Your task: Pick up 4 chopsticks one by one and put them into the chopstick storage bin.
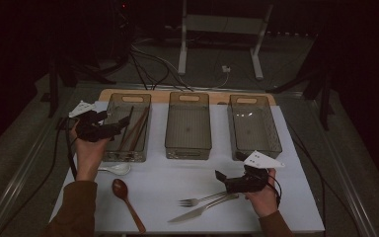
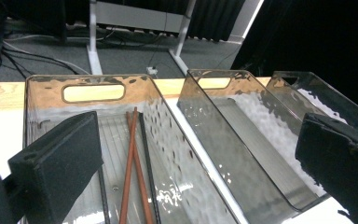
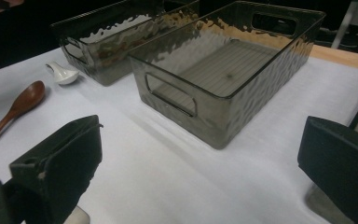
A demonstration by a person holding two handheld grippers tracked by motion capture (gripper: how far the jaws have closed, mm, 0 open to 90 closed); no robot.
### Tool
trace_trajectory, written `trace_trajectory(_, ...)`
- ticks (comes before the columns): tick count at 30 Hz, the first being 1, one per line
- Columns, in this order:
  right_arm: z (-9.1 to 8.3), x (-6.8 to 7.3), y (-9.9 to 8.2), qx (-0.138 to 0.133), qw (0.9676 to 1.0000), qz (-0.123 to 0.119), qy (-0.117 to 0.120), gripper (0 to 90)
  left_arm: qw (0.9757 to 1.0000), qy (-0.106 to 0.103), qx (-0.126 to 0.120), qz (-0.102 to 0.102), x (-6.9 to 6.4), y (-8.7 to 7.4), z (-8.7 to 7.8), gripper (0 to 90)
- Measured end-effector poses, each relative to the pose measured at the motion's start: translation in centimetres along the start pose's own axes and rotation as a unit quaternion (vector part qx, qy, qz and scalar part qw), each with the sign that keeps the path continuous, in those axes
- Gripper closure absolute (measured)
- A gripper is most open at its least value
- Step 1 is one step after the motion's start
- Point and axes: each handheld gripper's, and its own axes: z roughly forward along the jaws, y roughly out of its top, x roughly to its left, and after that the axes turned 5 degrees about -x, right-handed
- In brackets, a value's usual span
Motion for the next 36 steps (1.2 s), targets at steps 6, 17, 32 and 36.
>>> trace_trajectory(6,-0.2,-0.9,0.0,0.002,0.9995,0.029,0.011,0.0,0.9999,-0.007,-0.005,0.005,-0.7,-0.4,-0.8,1.5)
trace_trajectory(17,-0.9,-2.5,-0.3,0.006,0.9995,0.03,-0.003,0.0,0.9995,-0.02,-0.002,0.025,-2.1,-1.5,-1.7,1.5)
trace_trajectory(32,-1.8,-4.7,-0.7,0.016,0.9989,0.031,-0.032,0.0,0.999,-0.024,0.008,0.036,-2.9,-3.4,-2.7,1.5)
trace_trajectory(36,-2.0,-4.9,-0.8,0.013,0.9987,0.033,-0.037,0.0,0.9991,-0.021,0.013,0.034,-2.8,-4.0,-3.1,1.5)
